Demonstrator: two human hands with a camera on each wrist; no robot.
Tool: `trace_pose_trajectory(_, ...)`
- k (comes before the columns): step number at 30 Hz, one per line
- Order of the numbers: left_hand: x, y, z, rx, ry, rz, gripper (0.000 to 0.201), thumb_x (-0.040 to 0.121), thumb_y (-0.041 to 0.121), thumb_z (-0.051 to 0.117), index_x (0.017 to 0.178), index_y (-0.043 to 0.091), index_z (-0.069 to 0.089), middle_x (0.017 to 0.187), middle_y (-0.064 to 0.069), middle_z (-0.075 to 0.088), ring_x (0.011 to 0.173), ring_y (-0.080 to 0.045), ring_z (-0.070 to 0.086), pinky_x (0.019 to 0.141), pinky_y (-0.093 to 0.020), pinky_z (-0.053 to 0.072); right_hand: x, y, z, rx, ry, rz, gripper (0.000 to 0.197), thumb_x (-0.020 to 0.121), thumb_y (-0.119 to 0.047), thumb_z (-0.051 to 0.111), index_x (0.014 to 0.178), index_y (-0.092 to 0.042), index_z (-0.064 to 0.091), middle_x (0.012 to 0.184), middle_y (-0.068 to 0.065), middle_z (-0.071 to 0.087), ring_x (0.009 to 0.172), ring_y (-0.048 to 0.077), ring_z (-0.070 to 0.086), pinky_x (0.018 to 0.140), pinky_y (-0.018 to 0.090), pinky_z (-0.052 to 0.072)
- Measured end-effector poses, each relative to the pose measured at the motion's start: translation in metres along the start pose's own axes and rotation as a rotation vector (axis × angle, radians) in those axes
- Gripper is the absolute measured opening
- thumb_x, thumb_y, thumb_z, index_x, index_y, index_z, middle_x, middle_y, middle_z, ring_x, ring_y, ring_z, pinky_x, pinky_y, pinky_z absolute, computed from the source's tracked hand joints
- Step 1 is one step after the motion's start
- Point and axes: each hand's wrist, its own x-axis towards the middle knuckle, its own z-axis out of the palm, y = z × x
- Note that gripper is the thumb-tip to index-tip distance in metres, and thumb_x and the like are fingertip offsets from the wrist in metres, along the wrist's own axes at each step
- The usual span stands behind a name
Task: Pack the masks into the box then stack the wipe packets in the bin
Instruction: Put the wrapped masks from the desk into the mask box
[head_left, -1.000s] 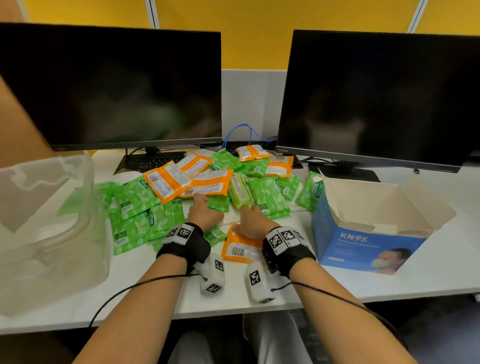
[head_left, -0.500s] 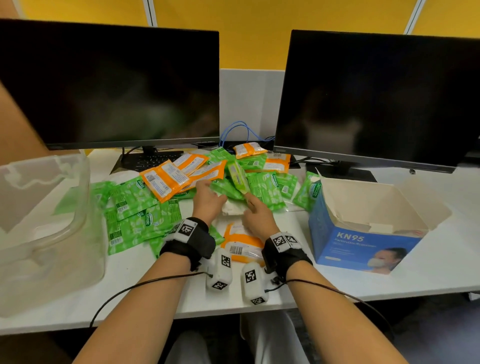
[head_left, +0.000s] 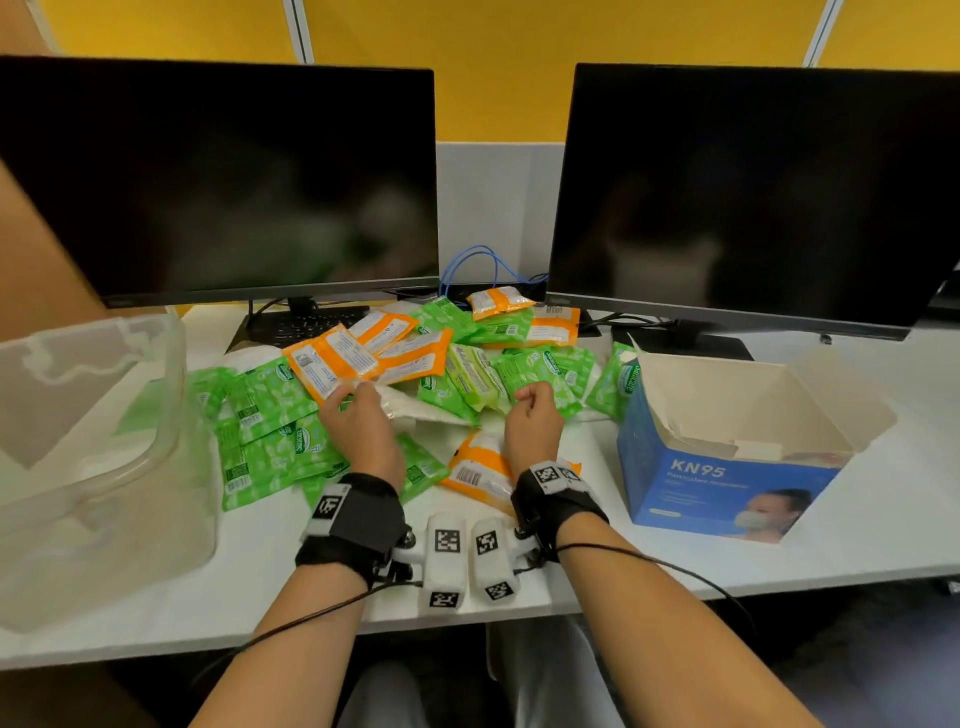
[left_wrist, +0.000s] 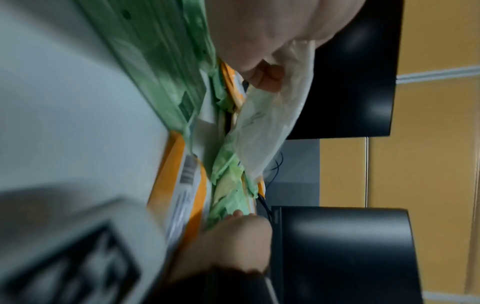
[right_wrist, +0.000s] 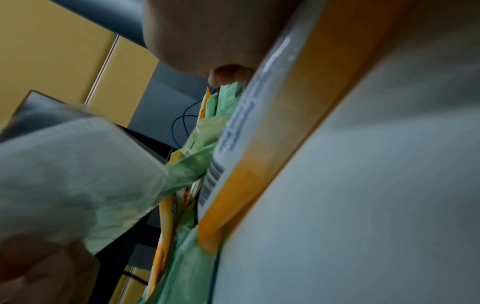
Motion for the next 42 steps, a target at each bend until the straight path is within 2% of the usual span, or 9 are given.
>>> trace_pose_trajectory(4, -0.006, -0.006, -0.003, -0.259, -0.087, -0.161, 0.019, 0.087, 0.000, 0.042, 0.093, 0.006, 0.058, 0.096, -0.012, 0.059, 0.090, -0.023, 0.060, 0.082, -0.033, 0.053, 0.008, -0.012, 0.008, 0.171, 0.157, 0.181, 0.017, 0.091, -0.001, 0.041, 0.090, -0.003, 0.058, 0.080, 0.007, 0.056, 0.073, 0.022, 0.050, 0.065, 0.029, 0.039)
trace_pose_trajectory(9, -0.012, -0.017, 0.006, -0.490, -0.212, -0.598, 0.014, 0.093, -0.005, 0.045, 0.082, 0.005, 0.045, 0.094, -0.012, 0.049, 0.090, -0.019, 0.049, 0.078, -0.019, 0.047, 0.027, -0.012, 0.003, 0.537, -0.031, 0.437, 0.029, 0.088, 0.008, 0.035, 0.078, -0.009, 0.055, 0.067, 0.008, 0.060, 0.053, 0.016, 0.053, 0.048, 0.022, 0.046)
trace_pose_trajectory(13, 0.002, -0.031, 0.008, -0.409, -0.246, -0.642, 0.004, 0.091, 0.004, 0.044, 0.089, 0.007, 0.046, 0.087, -0.007, 0.048, 0.076, -0.012, 0.054, 0.066, -0.014, 0.050, 0.034, -0.014, -0.023, 0.026, 0.218, 0.311, 0.034, 0.083, -0.003, 0.049, 0.115, -0.013, 0.057, 0.128, 0.012, 0.051, 0.113, 0.028, 0.052, 0.094, 0.042, 0.047)
trace_pose_trajectory(16, 0.004, -0.037, 0.006, -0.554, -0.329, -0.740, 0.042, 0.057, -0.017, 0.055, 0.092, 0.005, 0.044, 0.092, -0.012, 0.042, 0.085, -0.018, 0.047, 0.079, -0.027, 0.047, 0.033, -0.006, -0.039, -0.229, 0.139, 0.424, 0.059, 0.080, -0.020, 0.054, 0.137, -0.010, 0.041, 0.141, 0.016, 0.038, 0.129, 0.036, 0.038, 0.107, 0.047, 0.035)
trace_pose_trajectory(19, 0.011, -0.030, -0.001, -0.761, -0.324, -0.765, 0.082, 0.028, -0.035, 0.061, 0.105, -0.012, 0.045, 0.101, -0.024, 0.048, 0.094, -0.030, 0.050, 0.072, -0.040, 0.054, 0.035, 0.004, -0.028, -0.176, 0.019, 0.410, 0.047, 0.089, -0.021, 0.046, 0.134, -0.005, 0.049, 0.137, 0.018, 0.048, 0.124, 0.037, 0.045, 0.102, 0.039, 0.036)
trace_pose_trajectory(23, 0.012, -0.024, -0.003, -0.911, -0.355, -0.720, 0.087, 0.018, -0.040, 0.065, 0.103, -0.023, 0.051, 0.099, -0.038, 0.055, 0.094, -0.036, 0.056, 0.056, -0.041, 0.059, 0.034, 0.006, -0.025, 0.098, -0.297, 0.374, 0.036, 0.094, -0.014, 0.046, 0.126, -0.004, 0.058, 0.129, 0.016, 0.059, 0.114, 0.029, 0.057, 0.094, 0.034, 0.044)
trace_pose_trajectory(28, 0.008, -0.031, -0.003, -0.796, -0.418, -0.701, 0.104, 0.021, -0.029, 0.075, 0.118, -0.005, 0.049, 0.104, -0.026, 0.058, 0.092, -0.031, 0.058, 0.065, -0.037, 0.060, 0.041, 0.020, -0.020, -0.242, -0.291, 0.186, 0.047, 0.083, 0.002, 0.047, 0.127, -0.008, 0.060, 0.133, 0.019, 0.054, 0.116, 0.031, 0.053, 0.100, 0.033, 0.041)
trace_pose_trajectory(35, 0.011, -0.039, 0.000, -0.769, -0.485, -0.599, 0.074, 0.027, -0.023, 0.076, 0.090, 0.008, 0.051, 0.072, -0.009, 0.058, 0.066, -0.018, 0.056, 0.058, -0.026, 0.054, 0.038, 0.021, -0.015, -0.447, -0.113, 0.163, 0.053, 0.081, -0.002, 0.052, 0.131, -0.021, 0.054, 0.153, 0.004, 0.032, 0.146, 0.022, 0.016, 0.117, 0.043, 0.008)
trace_pose_trajectory(42, 0.004, -0.044, 0.009, -0.489, -0.408, -0.591, 0.017, 0.093, -0.003, 0.043, 0.095, 0.010, 0.053, 0.101, -0.009, 0.058, 0.079, -0.014, 0.051, 0.076, -0.026, 0.046, 0.046, 0.018, -0.016, -0.699, -0.176, 0.289, 0.073, 0.089, -0.030, 0.053, 0.151, -0.016, 0.018, 0.160, 0.010, 0.004, 0.147, 0.029, 0.003, 0.118, 0.045, 0.005)
